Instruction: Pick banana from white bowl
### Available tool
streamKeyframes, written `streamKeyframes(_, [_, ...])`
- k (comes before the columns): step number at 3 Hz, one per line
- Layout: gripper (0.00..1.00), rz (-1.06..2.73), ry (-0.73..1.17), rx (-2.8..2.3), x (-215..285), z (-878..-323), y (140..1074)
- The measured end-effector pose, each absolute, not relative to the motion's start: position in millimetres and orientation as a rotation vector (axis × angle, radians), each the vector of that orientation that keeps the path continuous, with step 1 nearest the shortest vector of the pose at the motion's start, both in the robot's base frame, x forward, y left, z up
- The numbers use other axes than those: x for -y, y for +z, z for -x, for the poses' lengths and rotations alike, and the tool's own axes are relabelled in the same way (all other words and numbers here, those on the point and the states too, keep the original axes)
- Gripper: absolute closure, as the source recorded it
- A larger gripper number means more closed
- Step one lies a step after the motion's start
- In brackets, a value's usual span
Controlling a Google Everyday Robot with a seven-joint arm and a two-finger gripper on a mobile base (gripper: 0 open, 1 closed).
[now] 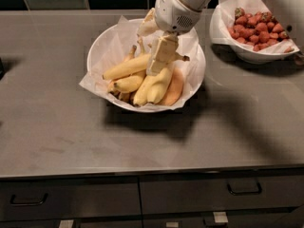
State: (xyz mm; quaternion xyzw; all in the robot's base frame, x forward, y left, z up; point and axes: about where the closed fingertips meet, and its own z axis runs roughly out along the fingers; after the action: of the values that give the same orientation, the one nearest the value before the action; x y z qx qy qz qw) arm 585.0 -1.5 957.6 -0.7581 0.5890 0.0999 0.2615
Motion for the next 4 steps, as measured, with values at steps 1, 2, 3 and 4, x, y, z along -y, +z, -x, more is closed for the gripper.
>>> streamKeyframes(1, [0.27, 2.084, 0.262, -1.614, 2.5, -600.4, 940.5])
streamKeyframes(2, [0.28, 2.093, 0.275, -1.655, 6.1, -610.2, 919.9])
streamKeyframes(3, [0.47, 2.087, 0.287, -1.666, 6.7, -610.2, 918.4])
streamKeyframes(4, [0.70, 2.049, 0.301, -1.672, 7.6, -603.9, 915.1])
